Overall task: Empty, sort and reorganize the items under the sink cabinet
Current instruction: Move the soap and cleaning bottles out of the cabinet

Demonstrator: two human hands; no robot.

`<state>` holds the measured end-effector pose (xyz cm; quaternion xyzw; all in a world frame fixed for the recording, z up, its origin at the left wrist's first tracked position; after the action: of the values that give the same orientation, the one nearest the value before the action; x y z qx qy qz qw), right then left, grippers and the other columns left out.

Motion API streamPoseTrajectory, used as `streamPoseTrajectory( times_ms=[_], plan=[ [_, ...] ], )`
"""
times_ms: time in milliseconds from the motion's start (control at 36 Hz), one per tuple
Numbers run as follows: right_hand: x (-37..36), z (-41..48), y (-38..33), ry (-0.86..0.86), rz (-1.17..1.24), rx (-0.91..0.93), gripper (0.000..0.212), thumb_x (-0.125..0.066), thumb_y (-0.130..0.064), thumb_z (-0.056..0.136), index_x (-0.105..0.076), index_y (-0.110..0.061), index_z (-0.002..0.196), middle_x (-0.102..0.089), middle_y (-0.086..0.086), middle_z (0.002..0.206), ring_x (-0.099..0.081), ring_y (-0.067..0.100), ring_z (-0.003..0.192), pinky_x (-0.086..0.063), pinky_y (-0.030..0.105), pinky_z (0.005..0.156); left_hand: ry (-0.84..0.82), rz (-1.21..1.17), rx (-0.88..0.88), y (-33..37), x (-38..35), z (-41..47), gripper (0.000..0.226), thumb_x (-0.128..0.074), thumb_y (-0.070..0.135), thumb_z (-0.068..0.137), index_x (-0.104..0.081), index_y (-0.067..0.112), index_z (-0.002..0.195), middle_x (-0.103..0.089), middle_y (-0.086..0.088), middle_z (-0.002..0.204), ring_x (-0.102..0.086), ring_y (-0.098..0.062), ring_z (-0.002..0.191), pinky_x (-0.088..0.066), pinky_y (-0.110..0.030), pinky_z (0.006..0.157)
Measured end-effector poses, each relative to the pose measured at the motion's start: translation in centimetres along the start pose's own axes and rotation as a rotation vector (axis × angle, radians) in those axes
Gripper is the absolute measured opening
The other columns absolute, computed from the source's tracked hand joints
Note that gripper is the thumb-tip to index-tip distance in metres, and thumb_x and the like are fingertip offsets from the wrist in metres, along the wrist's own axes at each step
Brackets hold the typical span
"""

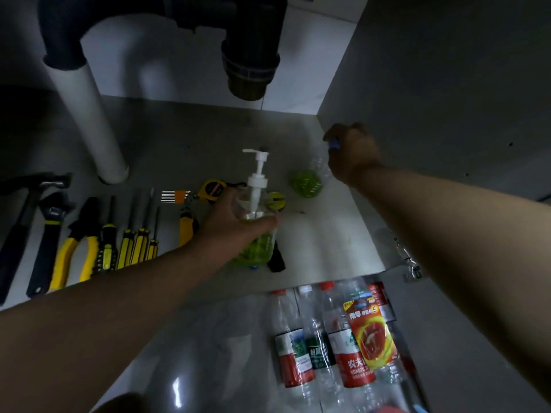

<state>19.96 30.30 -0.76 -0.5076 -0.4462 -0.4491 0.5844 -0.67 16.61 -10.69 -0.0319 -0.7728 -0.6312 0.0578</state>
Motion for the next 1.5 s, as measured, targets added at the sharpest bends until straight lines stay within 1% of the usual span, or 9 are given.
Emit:
streamPoseTrajectory(
  times_ms=[139,417,583,694,833,972,1167,1306,1500],
  plan=[
    [1.4,-3.1,1.0,-0.024,-0.037,0.018,0.025,-0.060,-0.010,0.092,-0.063,-0.023,0.113,-0.045,0.015,0.126,-0.059,0.034,0.095,-0.047,0.030,0.077,-0.054,0.079,0.008,0.1,0.3,-1.0,0.077,-0.081,0.058,0.056,-0.055,0.032,0.123,-0.063,0.011,0.120,-0.060,-0.006,0.111,-0.048,-0.026,0.083],
    [10.2,-15.3,4.2,-0.032,0.189,-0.030,0.014,-0.070,-0.026,0.078,-0.060,-0.023,0.088,-0.063,-0.001,0.087,-0.058,0.020,0.079,-0.038,0.024,0.067,-0.183,0.428,-0.130,8.0,-0.4,-6.5,0.069,-0.088,0.059,0.062,-0.057,0.034,0.119,-0.065,0.020,0.109,-0.061,0.007,0.100,-0.046,-0.012,0.079],
    [14.9,-25.6,6.2,-0.023,0.327,-0.115,0.013,-0.071,-0.025,0.074,-0.060,-0.020,0.080,-0.064,-0.004,0.075,-0.057,0.016,0.071,-0.044,0.028,0.064,-0.235,0.447,-0.165,13.0,-2.4,-13.0,0.079,-0.086,0.067,0.057,-0.054,0.037,0.123,-0.061,0.018,0.117,-0.060,0.000,0.105,-0.048,-0.022,0.083],
    [15.3,-32.1,7.8,-0.132,0.348,-0.172,0.014,-0.071,-0.026,0.074,-0.061,-0.019,0.081,-0.066,-0.002,0.078,-0.061,0.019,0.075,-0.049,0.029,0.068,-0.255,0.429,-0.175,15.0,-4.3,-17.2,0.083,-0.086,0.069,0.055,-0.056,0.035,0.124,-0.061,0.019,0.115,-0.058,0.003,0.103,-0.044,-0.017,0.078],
    [12.3,-38.8,9.2,-0.283,0.260,-0.152,0.025,-0.078,-0.031,0.074,-0.061,-0.019,0.088,-0.062,-0.003,0.083,-0.055,0.020,0.077,-0.044,0.031,0.067,-0.305,0.417,-0.158,15.0,-6.3,-20.8,0.091,-0.086,0.073,0.046,-0.056,0.036,0.124,-0.064,0.013,0.118,-0.063,-0.006,0.108,-0.052,-0.027,0.090],
    [6.3,-43.5,10.5,-0.384,0.216,-0.229,0.019,-0.073,-0.024,0.076,-0.055,-0.027,0.082,-0.053,-0.008,0.083,-0.056,0.021,0.081,-0.037,0.026,0.063,-0.322,0.327,-0.117,13.5,-7.0,-22.7,0.085,-0.090,0.066,0.046,-0.059,0.034,0.118,-0.069,0.011,0.109,-0.068,-0.006,0.100,-0.053,-0.023,0.080],
    [-0.5,-46.2,11.5,-0.372,0.221,-0.397,0.022,-0.061,-0.011,0.083,-0.062,-0.022,0.102,-0.053,0.006,0.114,-0.057,0.029,0.104,-0.052,0.038,0.088,-0.328,0.346,-0.068,10.3,-6.1,-22.6,0.099,-0.089,0.076,0.038,-0.058,0.037,0.123,-0.070,0.009,0.115,-0.068,-0.013,0.107,-0.057,-0.037,0.094],
    [-2.3,-46.2,11.6,-0.349,0.215,-0.479,0.038,-0.057,-0.005,0.086,-0.062,-0.024,0.119,-0.047,0.009,0.129,-0.053,0.031,0.118,-0.047,0.043,0.100,-0.352,0.356,-0.025,9.0,-5.8,-22.1,0.093,-0.089,0.078,0.037,-0.058,0.044,0.118,-0.070,0.014,0.110,-0.068,-0.007,0.101,-0.055,-0.025,0.080],
    [-2.7,-45.3,11.9,-0.265,0.243,-0.524,0.046,-0.051,0.004,0.085,-0.061,-0.022,0.122,-0.046,0.010,0.124,-0.057,0.036,0.109,-0.050,0.048,0.094,-0.345,0.368,0.009,8.0,-6.4,-21.4,0.088,-0.089,0.078,0.036,-0.058,0.045,0.112,-0.066,0.021,0.102,-0.067,0.000,0.094,-0.050,-0.019,0.071]
  ],
)
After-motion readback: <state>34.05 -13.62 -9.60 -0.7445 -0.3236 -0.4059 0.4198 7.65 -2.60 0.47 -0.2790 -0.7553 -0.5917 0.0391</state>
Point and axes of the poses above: each hand's wrist, its own z-axis towards the middle knuckle, its own x-axis out of the back of the hand, y = z × x, the point moved 4 cm from there along z, towards the middle knuckle
